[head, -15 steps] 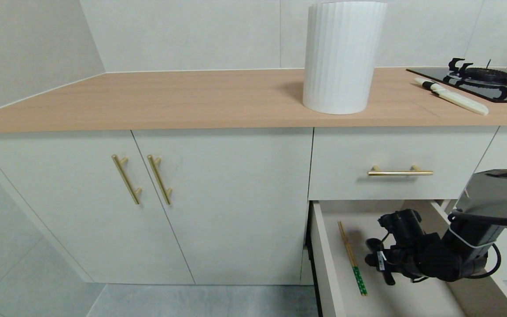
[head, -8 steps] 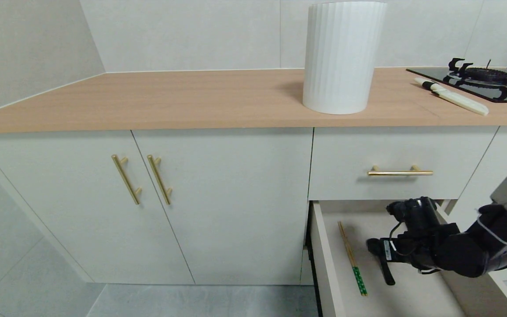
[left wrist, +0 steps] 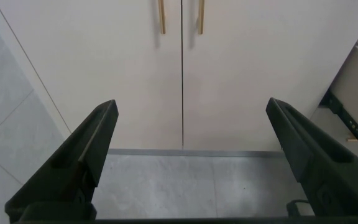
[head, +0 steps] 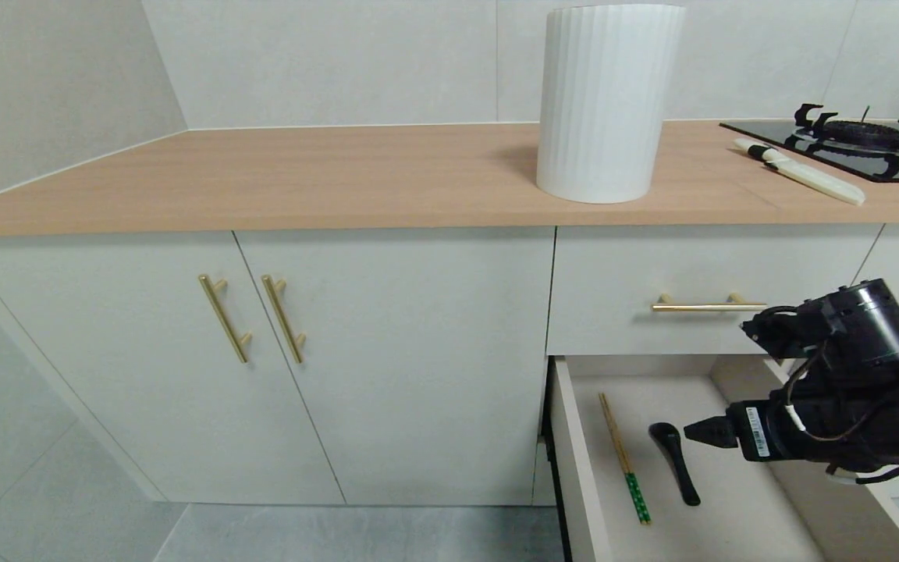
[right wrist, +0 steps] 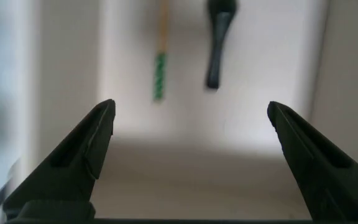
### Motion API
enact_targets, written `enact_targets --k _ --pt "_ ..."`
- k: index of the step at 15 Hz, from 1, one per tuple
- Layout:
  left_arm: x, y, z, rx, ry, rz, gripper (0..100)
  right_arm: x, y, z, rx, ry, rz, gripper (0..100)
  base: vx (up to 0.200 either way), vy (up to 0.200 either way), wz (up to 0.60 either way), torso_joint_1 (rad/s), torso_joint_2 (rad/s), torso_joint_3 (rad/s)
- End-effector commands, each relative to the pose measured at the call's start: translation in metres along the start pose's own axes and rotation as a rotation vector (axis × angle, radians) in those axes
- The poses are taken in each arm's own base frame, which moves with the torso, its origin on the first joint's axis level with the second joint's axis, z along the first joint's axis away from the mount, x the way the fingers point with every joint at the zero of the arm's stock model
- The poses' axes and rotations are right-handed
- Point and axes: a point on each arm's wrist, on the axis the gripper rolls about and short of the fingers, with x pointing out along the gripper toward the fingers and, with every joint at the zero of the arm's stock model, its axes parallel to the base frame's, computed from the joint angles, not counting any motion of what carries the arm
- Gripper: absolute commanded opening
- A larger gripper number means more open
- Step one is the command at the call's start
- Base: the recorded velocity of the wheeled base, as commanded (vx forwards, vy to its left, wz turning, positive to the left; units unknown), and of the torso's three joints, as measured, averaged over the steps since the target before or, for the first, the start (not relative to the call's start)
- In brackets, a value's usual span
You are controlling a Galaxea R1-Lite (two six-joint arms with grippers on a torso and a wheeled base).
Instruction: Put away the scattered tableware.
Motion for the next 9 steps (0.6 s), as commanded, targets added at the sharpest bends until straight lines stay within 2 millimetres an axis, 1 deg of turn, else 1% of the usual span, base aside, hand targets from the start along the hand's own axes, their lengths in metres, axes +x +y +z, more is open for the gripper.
enact_targets --k 1,5,6,9 --pt "0.000 0.000 0.000 -0.001 0.000 0.001 100 -0.034 0.006 0.005 -0.014 -0.109 0.049 100 0.000 0.000 0.00 0.000 0.00 0.000" --pt "0.000 0.000 0.000 -0.002 0.002 0.001 100 -0.047 0.012 -0.001 -0.044 -0.102 0.070 100 0.000 0.000 0.00 0.000 0.00 0.000" --pt "0.000 0.000 0.000 -0.002 0.002 0.001 100 -0.049 0.013 -0.002 -0.062 -0.094 0.074 100 -0.200 0.000 0.00 0.002 0.00 -0.002" --pt "0.000 0.000 0.000 -0.001 0.000 0.003 100 -0.048 0.012 -0.009 -0.107 -0.051 0.066 100 -0.200 0.000 0.00 0.006 0.00 0.003"
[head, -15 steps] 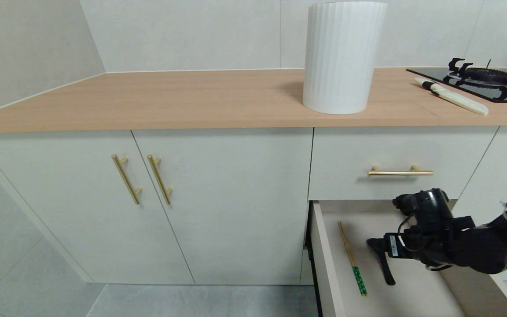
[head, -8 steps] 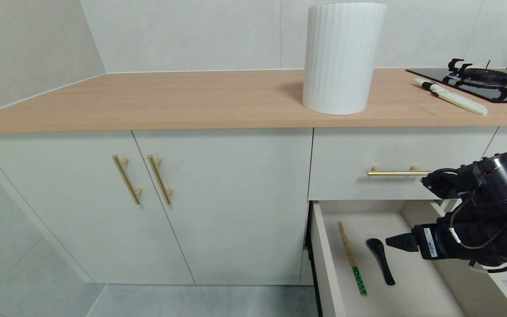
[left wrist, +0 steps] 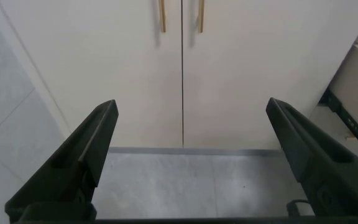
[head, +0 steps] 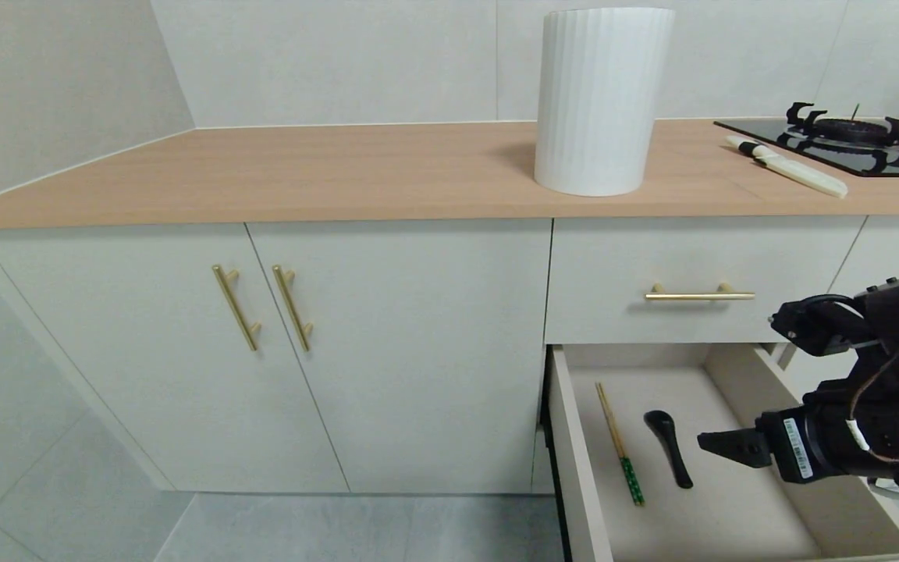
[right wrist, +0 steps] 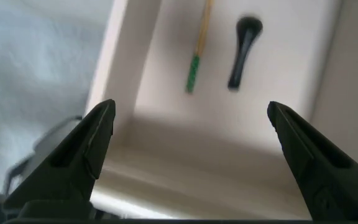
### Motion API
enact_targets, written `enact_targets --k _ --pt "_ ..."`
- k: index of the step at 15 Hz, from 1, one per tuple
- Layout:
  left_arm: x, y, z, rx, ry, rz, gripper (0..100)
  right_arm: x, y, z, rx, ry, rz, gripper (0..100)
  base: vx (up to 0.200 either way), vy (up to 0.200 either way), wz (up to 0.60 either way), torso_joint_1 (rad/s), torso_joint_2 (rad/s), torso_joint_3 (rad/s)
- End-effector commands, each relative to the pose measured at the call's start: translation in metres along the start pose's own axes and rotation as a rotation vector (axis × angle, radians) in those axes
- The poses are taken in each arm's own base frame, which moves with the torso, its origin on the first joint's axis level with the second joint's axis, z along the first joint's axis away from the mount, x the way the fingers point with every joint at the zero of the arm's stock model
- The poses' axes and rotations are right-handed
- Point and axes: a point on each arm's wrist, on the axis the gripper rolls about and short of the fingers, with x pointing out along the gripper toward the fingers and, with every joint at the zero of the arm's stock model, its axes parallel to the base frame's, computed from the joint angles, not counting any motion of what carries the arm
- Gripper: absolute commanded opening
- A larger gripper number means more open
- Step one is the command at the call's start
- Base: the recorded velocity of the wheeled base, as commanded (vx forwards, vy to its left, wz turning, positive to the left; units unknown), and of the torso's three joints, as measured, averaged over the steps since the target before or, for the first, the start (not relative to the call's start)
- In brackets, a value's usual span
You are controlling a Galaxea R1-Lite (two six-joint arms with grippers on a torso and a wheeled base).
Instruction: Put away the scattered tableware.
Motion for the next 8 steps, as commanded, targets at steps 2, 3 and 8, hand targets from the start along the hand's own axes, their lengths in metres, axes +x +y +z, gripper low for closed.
enact_targets --k 2,3,8 --pt "0.000 0.000 0.000 0.000 0.000 0.001 100 -0.002 0.001 -0.006 -0.037 0.043 0.003 100 -0.200 0.000 0.00 -0.002 0.00 -0.002" --pt "0.000 0.000 0.000 0.000 0.000 0.001 100 -0.001 0.002 -0.009 -0.058 0.072 0.005 100 0.000 0.000 0.00 0.000 0.00 0.000" --pt "0.000 0.000 0.000 0.001 0.000 0.002 100 0.014 0.008 -0.033 -0.190 0.392 0.008 100 0.000 0.000 0.00 0.000 0.00 0.000"
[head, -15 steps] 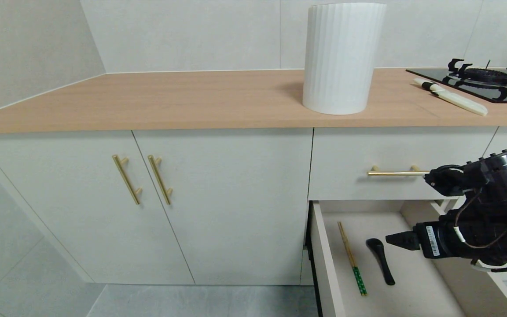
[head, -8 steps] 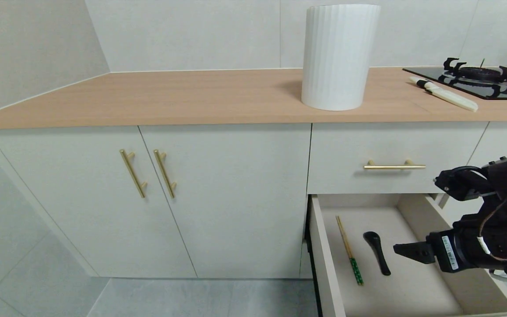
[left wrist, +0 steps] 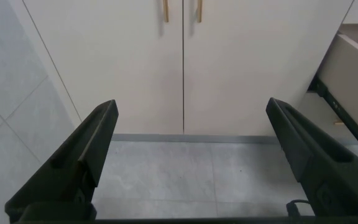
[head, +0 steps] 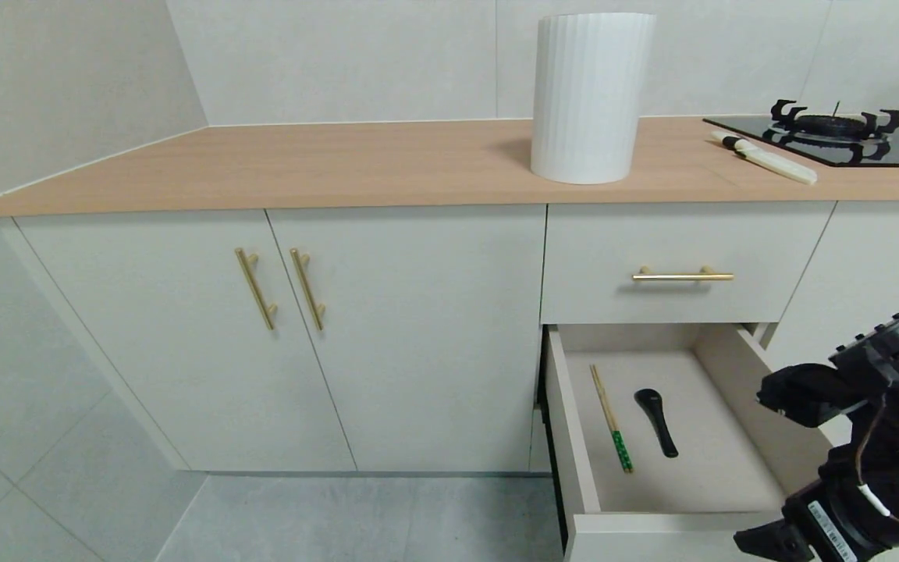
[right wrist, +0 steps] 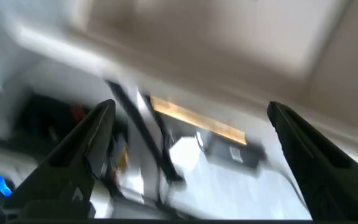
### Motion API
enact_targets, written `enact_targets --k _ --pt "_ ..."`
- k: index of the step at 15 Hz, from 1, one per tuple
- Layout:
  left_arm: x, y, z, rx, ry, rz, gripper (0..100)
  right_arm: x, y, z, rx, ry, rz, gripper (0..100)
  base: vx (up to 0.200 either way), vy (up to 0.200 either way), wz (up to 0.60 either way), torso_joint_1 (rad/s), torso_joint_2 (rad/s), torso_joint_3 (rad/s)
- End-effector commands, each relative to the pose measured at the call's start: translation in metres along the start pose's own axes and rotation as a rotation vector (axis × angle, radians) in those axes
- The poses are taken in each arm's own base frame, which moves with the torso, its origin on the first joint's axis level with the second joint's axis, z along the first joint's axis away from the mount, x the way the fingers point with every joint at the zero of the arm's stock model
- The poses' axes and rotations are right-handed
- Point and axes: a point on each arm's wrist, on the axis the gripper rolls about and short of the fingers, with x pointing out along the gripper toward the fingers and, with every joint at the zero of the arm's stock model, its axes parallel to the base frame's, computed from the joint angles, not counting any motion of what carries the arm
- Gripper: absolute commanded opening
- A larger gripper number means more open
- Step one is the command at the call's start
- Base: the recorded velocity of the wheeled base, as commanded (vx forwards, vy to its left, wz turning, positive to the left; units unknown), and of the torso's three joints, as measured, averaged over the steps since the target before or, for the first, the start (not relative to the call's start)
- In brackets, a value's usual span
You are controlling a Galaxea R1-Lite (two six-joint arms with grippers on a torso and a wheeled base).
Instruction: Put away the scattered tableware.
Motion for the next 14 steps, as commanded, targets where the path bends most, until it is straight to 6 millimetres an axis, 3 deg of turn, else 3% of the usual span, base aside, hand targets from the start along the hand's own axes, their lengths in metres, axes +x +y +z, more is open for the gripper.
enact_targets --k 1,6,9,14 --pt "0.000 0.000 0.000 0.000 -0.001 0.001 100 0.020 0.007 0.001 -0.037 0.145 0.004 100 0.000 0.000 0.00 0.000 0.00 0.000" --pt "0.000 0.000 0.000 0.000 -0.001 0.001 100 0.058 0.016 0.005 -0.060 0.335 -0.009 100 0.000 0.000 0.00 0.000 0.00 0.000" --pt "0.000 0.000 0.000 0.001 0.001 0.002 100 0.078 0.014 0.016 0.061 0.378 -0.057 100 0.000 0.000 0.00 0.000 0.00 0.000" --pt "0.000 0.000 0.000 0.000 0.001 0.001 100 0.078 -0.006 0.030 0.171 0.371 -0.105 100 0.000 0.000 0.00 0.000 0.00 0.000"
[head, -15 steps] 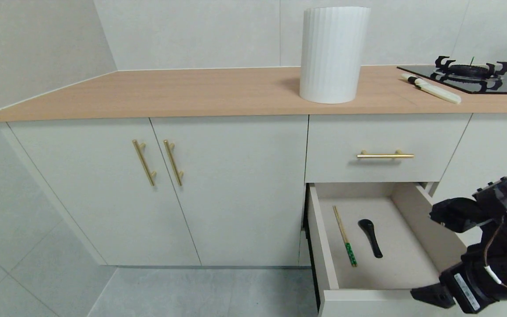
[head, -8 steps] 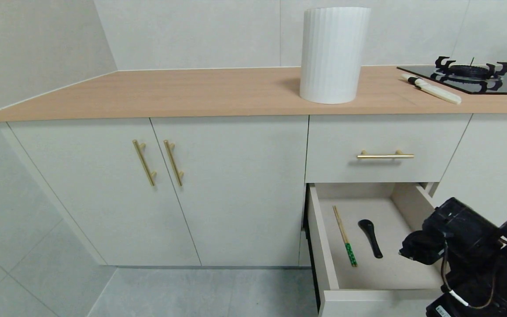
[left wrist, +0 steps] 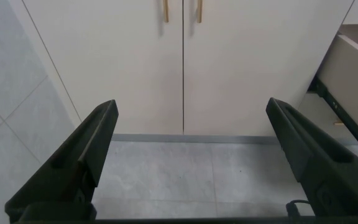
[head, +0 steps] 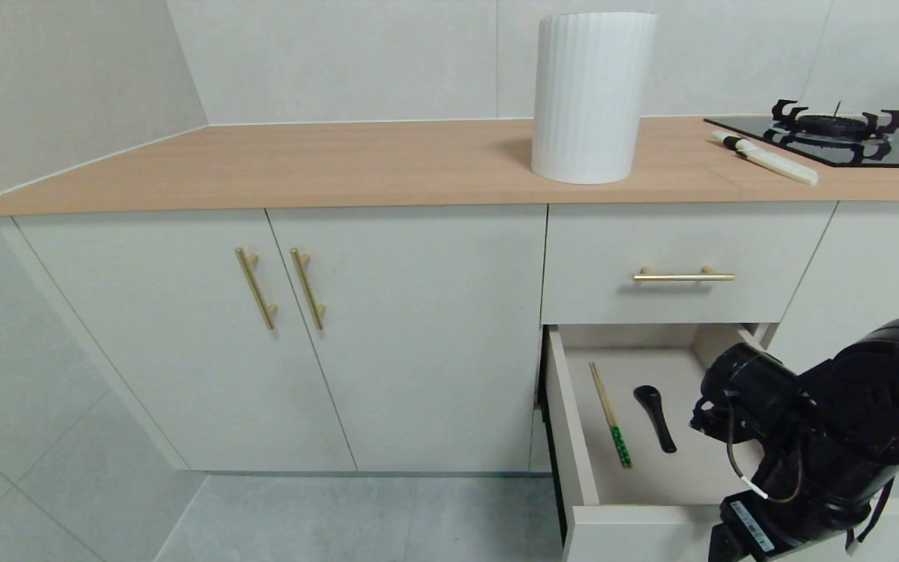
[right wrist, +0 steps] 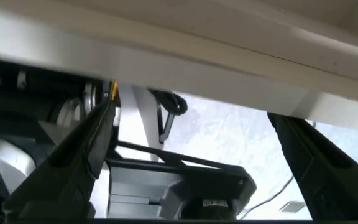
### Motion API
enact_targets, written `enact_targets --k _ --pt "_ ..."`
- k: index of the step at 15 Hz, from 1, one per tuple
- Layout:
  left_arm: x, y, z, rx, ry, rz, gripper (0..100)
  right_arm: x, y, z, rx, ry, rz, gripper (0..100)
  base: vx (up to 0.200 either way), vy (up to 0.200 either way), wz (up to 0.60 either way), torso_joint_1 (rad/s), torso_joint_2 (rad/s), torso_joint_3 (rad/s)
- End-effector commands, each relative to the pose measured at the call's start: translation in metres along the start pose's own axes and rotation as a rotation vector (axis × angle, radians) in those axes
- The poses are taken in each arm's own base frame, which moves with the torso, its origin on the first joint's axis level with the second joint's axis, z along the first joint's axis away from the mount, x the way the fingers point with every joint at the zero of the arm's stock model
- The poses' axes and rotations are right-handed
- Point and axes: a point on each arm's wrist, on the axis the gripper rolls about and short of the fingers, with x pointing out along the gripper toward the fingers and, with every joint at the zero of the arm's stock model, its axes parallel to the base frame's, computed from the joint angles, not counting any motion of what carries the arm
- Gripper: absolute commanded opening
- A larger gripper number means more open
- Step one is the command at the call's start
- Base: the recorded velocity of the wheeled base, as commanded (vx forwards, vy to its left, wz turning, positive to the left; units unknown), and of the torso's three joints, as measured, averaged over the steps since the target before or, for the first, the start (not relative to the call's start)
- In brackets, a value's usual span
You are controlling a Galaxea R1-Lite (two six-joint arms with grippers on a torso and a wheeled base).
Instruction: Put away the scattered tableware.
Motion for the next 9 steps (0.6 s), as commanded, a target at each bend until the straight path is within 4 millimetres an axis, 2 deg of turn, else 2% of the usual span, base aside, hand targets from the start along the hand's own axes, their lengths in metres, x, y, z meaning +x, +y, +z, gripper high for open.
enact_targets --k 1,5,9 --pt "0.000 0.000 0.000 -0.001 0.000 0.001 100 0.002 -0.006 0.004 0.026 0.005 -0.007 100 0.000 0.000 0.00 0.000 0.00 0.000" --pt "0.000 0.000 0.000 -0.001 0.000 0.002 100 0.003 -0.015 0.011 0.068 -0.016 -0.035 100 0.000 0.000 0.00 0.000 0.00 0.000" --pt "0.000 0.000 0.000 -0.001 0.000 0.001 100 0.000 -0.022 0.021 0.113 -0.109 -0.022 100 0.000 0.000 0.00 0.000 0.00 0.000"
